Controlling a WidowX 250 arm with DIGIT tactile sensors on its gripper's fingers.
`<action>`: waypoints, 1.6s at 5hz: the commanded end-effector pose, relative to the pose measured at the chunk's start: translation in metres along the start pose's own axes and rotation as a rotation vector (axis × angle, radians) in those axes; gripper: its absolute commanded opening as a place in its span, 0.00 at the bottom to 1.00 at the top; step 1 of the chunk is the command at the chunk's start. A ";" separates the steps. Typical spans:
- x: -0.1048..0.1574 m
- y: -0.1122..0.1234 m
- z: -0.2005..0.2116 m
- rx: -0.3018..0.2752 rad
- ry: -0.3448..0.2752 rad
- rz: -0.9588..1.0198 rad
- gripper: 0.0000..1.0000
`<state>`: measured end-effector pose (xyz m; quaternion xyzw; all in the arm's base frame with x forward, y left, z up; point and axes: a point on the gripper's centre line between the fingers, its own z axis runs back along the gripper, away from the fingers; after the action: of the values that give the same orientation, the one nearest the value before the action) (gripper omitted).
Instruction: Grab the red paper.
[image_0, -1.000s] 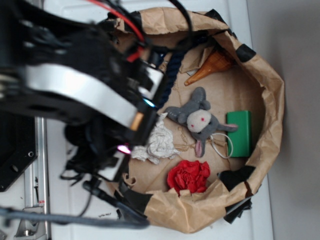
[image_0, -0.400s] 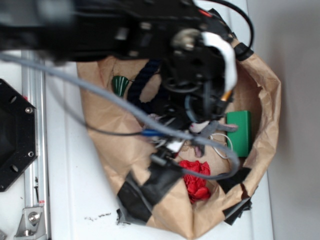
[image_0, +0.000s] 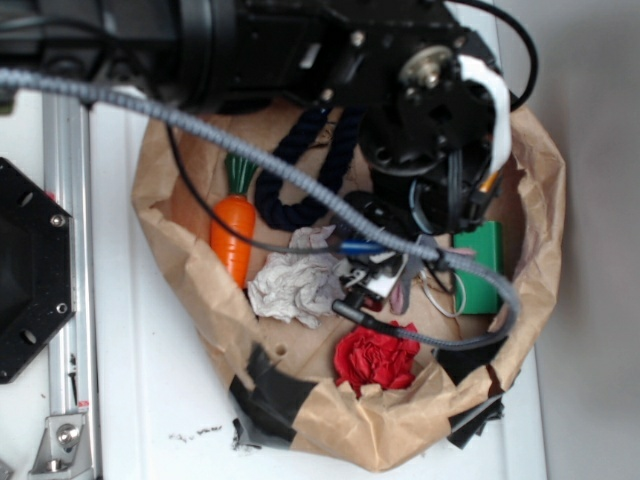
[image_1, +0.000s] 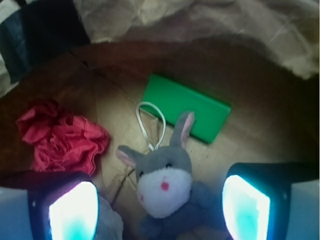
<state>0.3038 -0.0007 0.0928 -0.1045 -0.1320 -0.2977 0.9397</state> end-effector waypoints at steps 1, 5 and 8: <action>0.016 -0.041 -0.016 -0.006 -0.024 -0.220 1.00; 0.018 -0.124 -0.073 -0.162 -0.089 -0.437 1.00; 0.011 -0.097 -0.082 0.088 0.010 -0.263 0.00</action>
<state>0.2781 -0.0916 0.0264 -0.0495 -0.1457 -0.3941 0.9061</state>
